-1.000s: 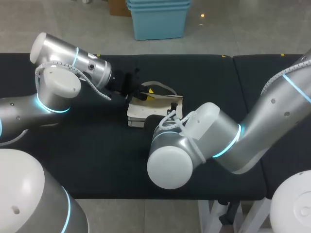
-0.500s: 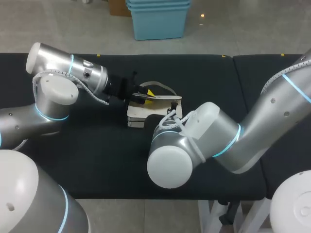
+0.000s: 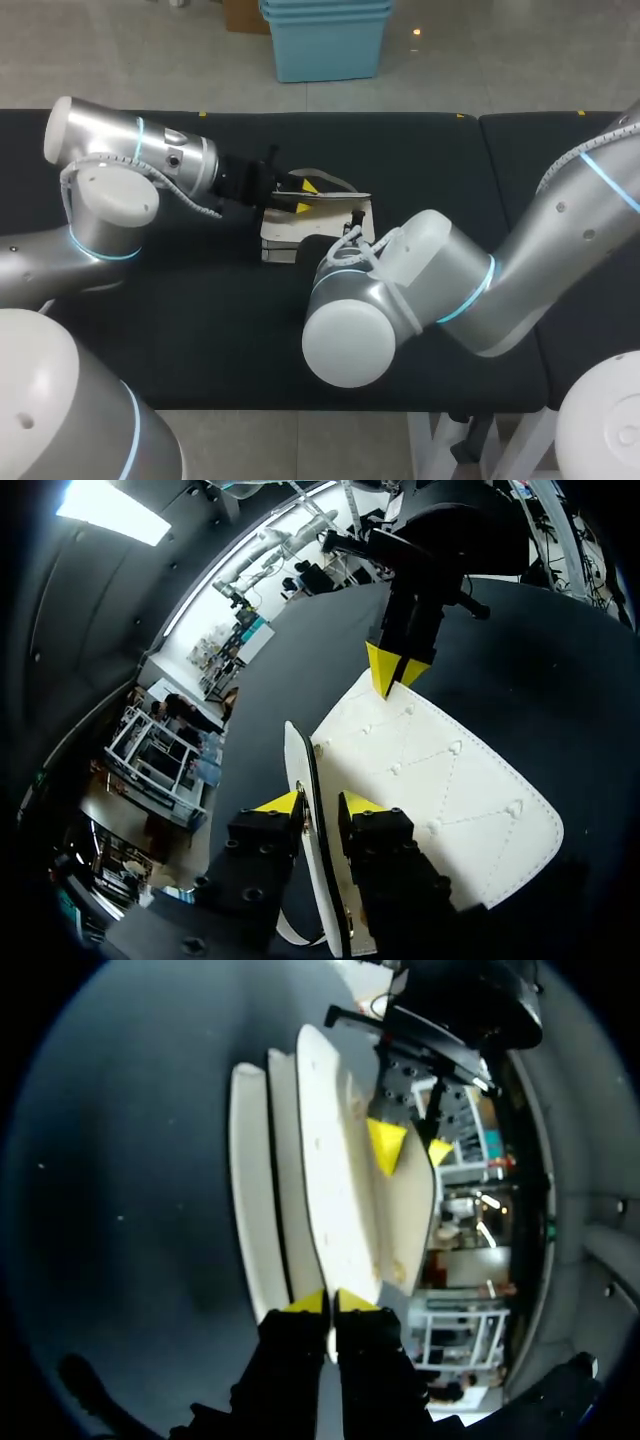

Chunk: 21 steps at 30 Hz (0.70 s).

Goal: Pick up the bag, open it, inspect its contents, close it, and place it on the opposite side

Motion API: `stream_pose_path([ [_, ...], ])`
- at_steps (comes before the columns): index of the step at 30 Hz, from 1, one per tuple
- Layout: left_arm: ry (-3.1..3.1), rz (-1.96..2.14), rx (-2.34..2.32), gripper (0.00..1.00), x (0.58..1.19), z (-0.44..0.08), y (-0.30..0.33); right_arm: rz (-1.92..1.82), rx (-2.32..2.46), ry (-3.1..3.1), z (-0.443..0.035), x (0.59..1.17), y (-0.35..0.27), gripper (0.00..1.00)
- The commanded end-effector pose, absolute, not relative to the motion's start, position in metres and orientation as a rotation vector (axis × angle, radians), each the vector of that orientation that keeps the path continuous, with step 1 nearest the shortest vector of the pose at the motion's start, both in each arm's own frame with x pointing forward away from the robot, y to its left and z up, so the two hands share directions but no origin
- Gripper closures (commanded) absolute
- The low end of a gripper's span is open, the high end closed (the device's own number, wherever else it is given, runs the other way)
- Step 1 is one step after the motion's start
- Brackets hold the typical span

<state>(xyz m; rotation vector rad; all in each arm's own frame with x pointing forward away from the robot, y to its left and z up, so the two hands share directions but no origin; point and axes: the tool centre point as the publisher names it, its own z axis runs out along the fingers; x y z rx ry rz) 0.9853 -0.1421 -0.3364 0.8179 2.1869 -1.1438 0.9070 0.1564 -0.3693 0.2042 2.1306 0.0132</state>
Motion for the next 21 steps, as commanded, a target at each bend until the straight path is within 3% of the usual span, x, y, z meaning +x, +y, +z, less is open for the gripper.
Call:
stream_pose_path([
  [1,2.178,-1.136,0.812,0.71,0.978,-0.332,-0.140,0.031,0.194,2.106,-0.375,0.907,0.155,1.00],
  [15,2.209,-1.071,0.753,0.79,0.980,-0.329,-0.130,0.031,0.194,2.106,-0.375,0.907,0.155,1.00],
  [17,2.215,-1.043,0.747,0.88,0.981,-0.329,-0.129,0.031,0.194,2.106,-0.375,0.907,0.155,1.00],
  [20,2.219,-1.016,0.737,0.88,0.983,-0.332,-0.126,0.031,0.194,2.106,-0.375,0.907,0.155,1.00],
  [21,2.218,-1.017,0.737,0.96,0.983,-0.333,-0.126,0.031,0.194,2.106,-0.375,0.907,0.155,1.00],
])
